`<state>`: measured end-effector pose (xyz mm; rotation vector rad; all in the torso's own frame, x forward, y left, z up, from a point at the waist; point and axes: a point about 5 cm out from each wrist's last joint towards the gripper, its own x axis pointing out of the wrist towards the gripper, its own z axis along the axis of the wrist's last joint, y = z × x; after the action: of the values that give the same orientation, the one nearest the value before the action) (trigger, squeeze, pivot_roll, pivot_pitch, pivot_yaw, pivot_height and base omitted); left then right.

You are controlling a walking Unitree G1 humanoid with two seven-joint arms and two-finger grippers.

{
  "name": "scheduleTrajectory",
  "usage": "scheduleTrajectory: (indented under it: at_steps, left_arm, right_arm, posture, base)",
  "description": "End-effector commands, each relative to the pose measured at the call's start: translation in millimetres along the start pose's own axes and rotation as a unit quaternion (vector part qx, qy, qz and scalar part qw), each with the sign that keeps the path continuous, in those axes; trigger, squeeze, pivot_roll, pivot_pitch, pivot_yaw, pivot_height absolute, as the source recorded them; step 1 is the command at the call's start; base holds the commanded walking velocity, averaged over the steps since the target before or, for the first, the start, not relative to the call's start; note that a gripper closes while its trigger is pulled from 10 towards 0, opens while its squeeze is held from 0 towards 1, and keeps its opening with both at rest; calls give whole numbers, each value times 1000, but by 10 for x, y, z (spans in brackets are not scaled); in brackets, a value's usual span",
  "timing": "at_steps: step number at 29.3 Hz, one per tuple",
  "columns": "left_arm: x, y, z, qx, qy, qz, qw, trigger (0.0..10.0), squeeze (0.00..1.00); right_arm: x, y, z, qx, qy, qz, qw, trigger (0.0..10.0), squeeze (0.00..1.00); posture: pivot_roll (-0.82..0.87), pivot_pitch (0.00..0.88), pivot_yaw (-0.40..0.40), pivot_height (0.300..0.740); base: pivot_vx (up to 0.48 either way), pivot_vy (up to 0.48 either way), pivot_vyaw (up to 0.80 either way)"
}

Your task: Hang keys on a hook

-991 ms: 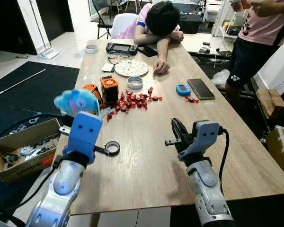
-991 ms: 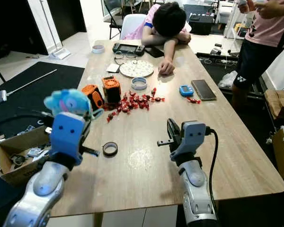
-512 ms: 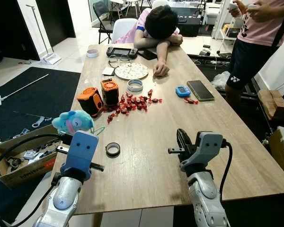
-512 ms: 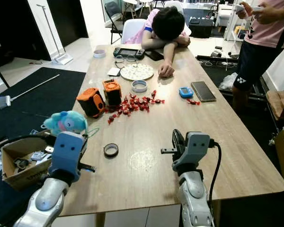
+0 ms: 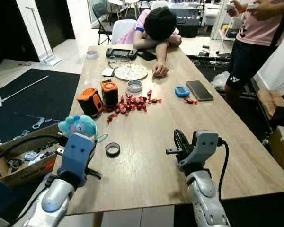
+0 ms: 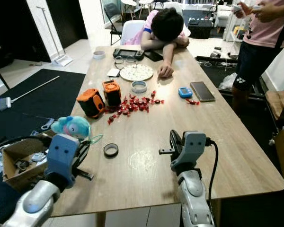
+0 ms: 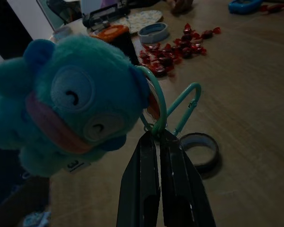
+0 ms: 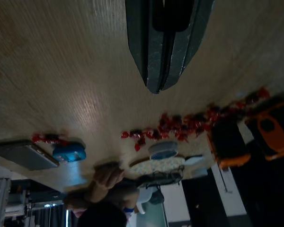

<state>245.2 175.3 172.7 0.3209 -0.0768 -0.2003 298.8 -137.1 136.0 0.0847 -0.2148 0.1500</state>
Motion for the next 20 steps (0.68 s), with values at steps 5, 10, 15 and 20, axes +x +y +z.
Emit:
scheduleTrajectory:
  at_steps: [5, 10, 15, 20]
  left_arm:
    - [193, -76, -9, -14, -8, -2, 1000, 10000, 0]
    - [304, -220, 17, -26, -17, -20, 999, 10000, 0]
    - [387, -292, 86, -40, -27, -24, 999, 10000, 0]
    - [383, -273, 92, -39, -29, -17, 999, 10000, 0]
  right_arm:
    - [-182, -379, 61, -61, 27, 8, 998, 10000, 0]
    - [-200, -449, 105, -76, 33, 23, 996, 10000, 0]
    - [-224, -427, 100, -74, 36, 24, 996, 10000, 0]
    - [-246, -378, 72, -61, 38, 15, 997, 10000, 0]
  posture:
    - [117, 117, 58, 740]
    - [67, 133, 55, 740]
    - [63, 139, 60, 740]
    - [67, 138, 64, 740]
  base:
    - [0, 0, 0]
    - [0, 0, 0]
    - [0, 0, 0]
    - [0, 0, 0]
